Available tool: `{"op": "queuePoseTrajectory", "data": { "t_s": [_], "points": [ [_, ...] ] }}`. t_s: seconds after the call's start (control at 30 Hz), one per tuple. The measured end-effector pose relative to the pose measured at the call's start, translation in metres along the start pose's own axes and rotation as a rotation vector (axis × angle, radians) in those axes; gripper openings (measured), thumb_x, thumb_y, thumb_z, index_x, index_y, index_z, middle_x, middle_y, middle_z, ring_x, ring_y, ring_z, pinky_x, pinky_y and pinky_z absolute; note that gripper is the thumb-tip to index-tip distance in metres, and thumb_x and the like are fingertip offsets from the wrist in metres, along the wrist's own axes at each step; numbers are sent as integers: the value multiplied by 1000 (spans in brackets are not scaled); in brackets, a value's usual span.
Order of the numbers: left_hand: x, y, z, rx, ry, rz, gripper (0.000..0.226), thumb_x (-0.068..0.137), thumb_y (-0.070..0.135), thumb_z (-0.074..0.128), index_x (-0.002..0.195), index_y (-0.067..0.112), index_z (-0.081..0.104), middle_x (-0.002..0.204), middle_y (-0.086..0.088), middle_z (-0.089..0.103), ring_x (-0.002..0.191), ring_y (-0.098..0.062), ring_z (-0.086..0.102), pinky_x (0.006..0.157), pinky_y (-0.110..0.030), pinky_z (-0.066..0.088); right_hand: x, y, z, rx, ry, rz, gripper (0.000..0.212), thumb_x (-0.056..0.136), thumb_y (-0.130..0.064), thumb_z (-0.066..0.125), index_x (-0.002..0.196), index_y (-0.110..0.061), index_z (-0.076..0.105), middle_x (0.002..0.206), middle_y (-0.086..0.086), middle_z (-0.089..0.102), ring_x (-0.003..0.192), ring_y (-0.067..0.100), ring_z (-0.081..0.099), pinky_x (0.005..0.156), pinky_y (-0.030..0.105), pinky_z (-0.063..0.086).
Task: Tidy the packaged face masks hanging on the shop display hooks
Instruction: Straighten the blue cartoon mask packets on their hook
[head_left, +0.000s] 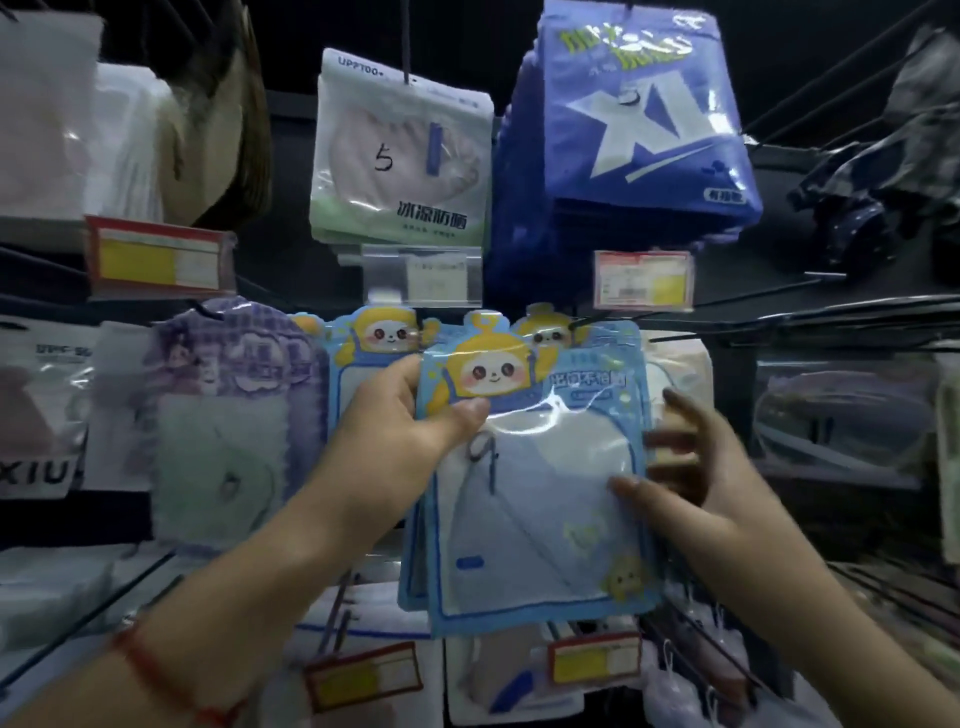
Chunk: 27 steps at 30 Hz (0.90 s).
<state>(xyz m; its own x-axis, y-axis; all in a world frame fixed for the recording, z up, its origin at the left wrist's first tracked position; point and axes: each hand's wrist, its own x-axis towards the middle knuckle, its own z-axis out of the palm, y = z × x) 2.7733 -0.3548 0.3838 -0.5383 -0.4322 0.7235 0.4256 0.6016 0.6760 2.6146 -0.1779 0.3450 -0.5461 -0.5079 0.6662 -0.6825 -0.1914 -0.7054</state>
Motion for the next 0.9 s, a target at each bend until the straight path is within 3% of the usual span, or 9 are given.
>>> {"op": "queuePoseTrajectory", "data": {
  "t_s": [0.1,0.2,0.3,0.43,0.57,0.63,0.73,0.8,0.9],
  "points": [
    [-8,-7,-14,3,21,12,18,93,8,66,102,23,68,98,12,77,95,-6,71,84,-22,54,7,-18,11,-268,102,-265,73,82,-55,67,145,-43,32,135,-18,48,118,2,52,98,37,48],
    [-14,-9,-28,7,9,22,20,92,9,67,107,22,68,102,13,76,99,-5,71,85,-20,53,16,-49,26,-465,50,-414,64,88,-54,60,145,-36,36,135,-22,40,126,-3,39,106,29,36],
    [-19,-8,-41,-29,0,39,25,90,8,68,112,19,68,107,8,76,103,-8,70,88,-24,54,29,-74,45,-594,-82,-399,55,88,-52,60,139,-36,46,124,-22,46,114,-4,41,96,22,36],
    [-22,-4,-61,-34,-30,5,24,87,3,69,105,19,69,101,6,77,96,-10,72,82,-21,54,44,-90,61,-612,-174,-341,44,83,-46,71,122,-29,63,109,-16,60,100,5,56,84,28,46],
    [-13,5,-92,238,16,121,29,85,30,78,111,35,65,100,11,74,92,-9,71,82,-28,56,46,-101,69,-655,-195,-377,26,82,-41,75,103,-31,65,89,-17,60,82,8,58,71,27,45],
    [-7,14,-103,459,-7,235,34,86,44,69,119,47,60,98,10,69,84,-12,70,78,-38,58,44,-105,74,-716,-165,-425,25,83,-40,74,103,-30,66,89,-14,62,82,12,58,72,29,46],
    [3,25,-108,642,-145,282,38,95,39,64,131,42,55,79,5,68,69,-5,66,69,-39,55,42,-108,83,-806,-157,-477,25,86,-40,71,109,-29,67,98,-8,67,88,16,60,75,30,48],
    [12,33,-110,766,-238,232,32,93,43,63,125,43,57,68,2,63,57,-3,54,62,-33,48,42,-108,88,-850,-167,-509,23,88,-39,68,109,-30,69,102,-5,69,91,20,62,78,34,50],
    [24,45,-115,842,-340,131,20,90,46,68,105,38,58,65,1,61,54,-7,49,59,-31,44,43,-106,94,-900,-170,-580,25,91,-38,65,116,-34,69,107,-7,64,97,19,61,80,33,49]
  ]
}}
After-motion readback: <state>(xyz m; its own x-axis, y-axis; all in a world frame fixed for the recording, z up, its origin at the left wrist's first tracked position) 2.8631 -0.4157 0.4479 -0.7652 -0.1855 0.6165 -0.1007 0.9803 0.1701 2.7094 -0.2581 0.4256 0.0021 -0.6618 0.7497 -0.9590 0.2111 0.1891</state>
